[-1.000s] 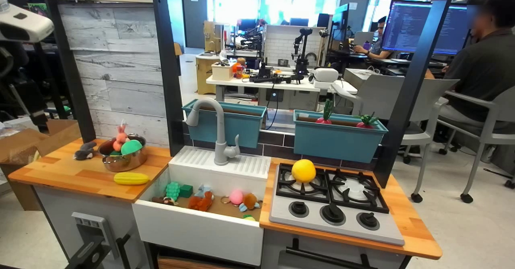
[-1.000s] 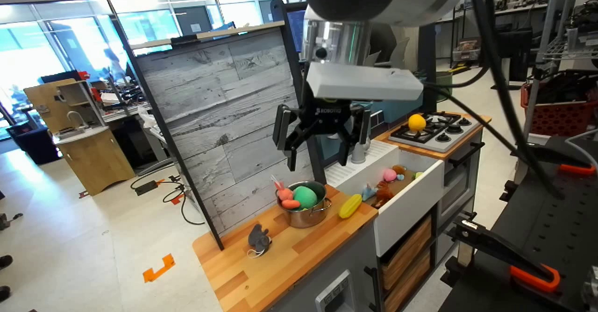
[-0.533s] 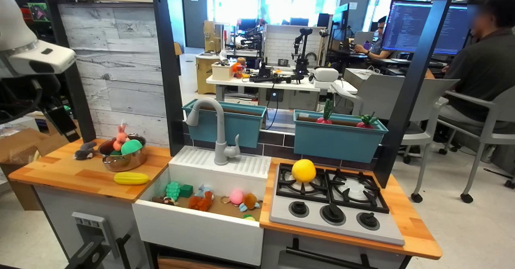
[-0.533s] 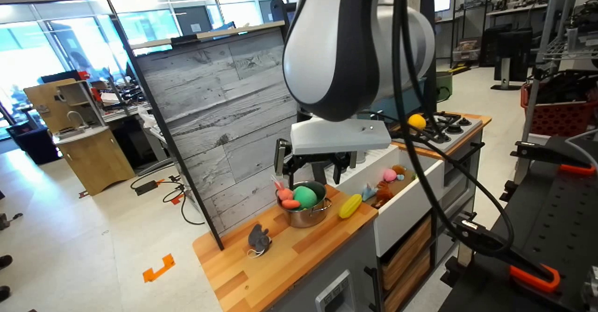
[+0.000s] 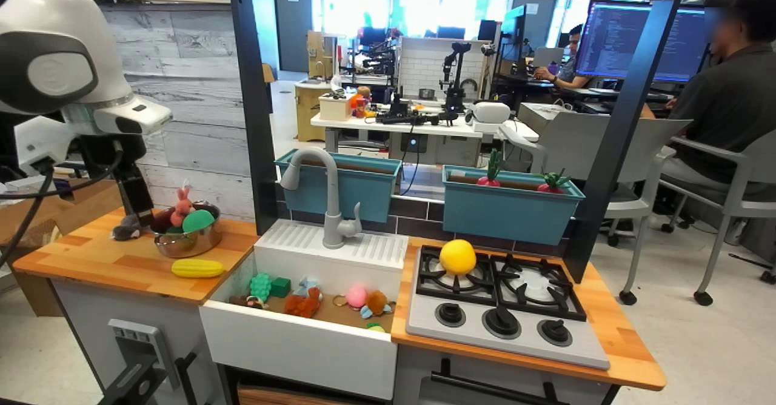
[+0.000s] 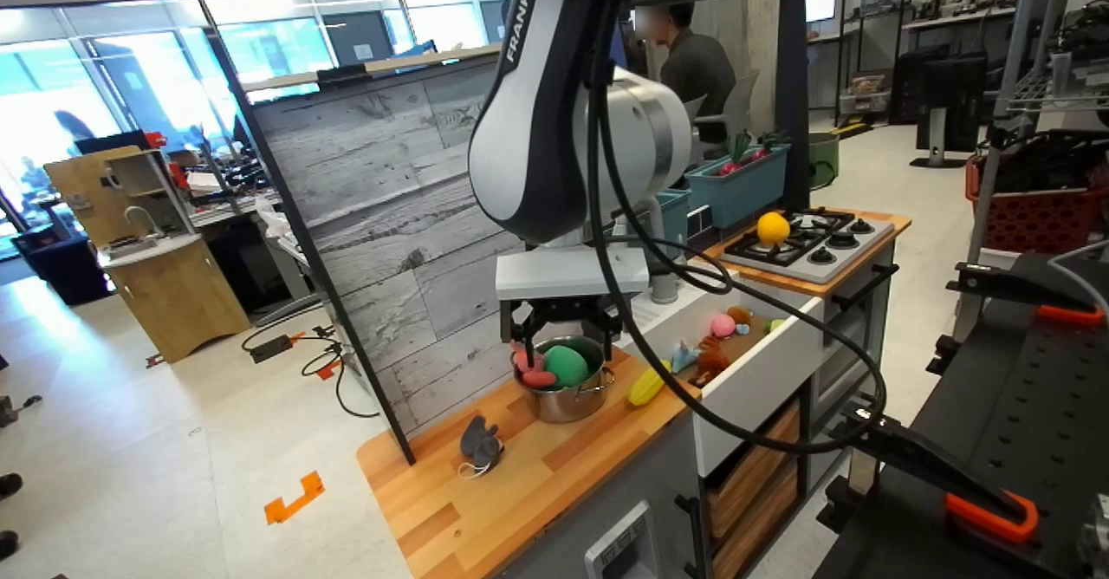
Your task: Pick the pink object in the pot and put it on the counter
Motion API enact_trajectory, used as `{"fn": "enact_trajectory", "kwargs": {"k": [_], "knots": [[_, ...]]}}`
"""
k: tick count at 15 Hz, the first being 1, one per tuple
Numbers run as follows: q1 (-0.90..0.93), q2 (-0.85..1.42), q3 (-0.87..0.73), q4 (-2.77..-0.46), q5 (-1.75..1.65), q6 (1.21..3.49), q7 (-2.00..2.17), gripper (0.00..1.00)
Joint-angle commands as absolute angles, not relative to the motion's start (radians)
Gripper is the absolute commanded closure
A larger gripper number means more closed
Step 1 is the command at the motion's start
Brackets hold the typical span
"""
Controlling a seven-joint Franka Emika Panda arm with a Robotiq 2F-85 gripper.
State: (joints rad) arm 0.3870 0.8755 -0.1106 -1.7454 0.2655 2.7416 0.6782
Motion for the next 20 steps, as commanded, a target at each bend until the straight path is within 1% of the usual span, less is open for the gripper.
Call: {"fn": "enact_trajectory", "kwargs": {"k": [1, 3, 5, 12, 17, 20], "knots": [[0.282, 0.995, -0.031, -1.512, 0.266, 2.519, 0.683, 0.0], [0.256, 1.05, -0.015, -1.414, 0.263, 2.414, 0.697, 0.0], [0.251, 1.095, -0.018, -1.34, 0.258, 2.367, 0.727, 0.0], [0.32, 1.15, -0.082, -1.241, 0.176, 2.48, 0.889, 0.0], [0.355, 1.197, -0.119, -1.2, 0.102, 2.468, 0.983, 0.0], [0.397, 1.238, -0.187, -1.188, 0.032, 2.482, 1.065, 0.0]]}}
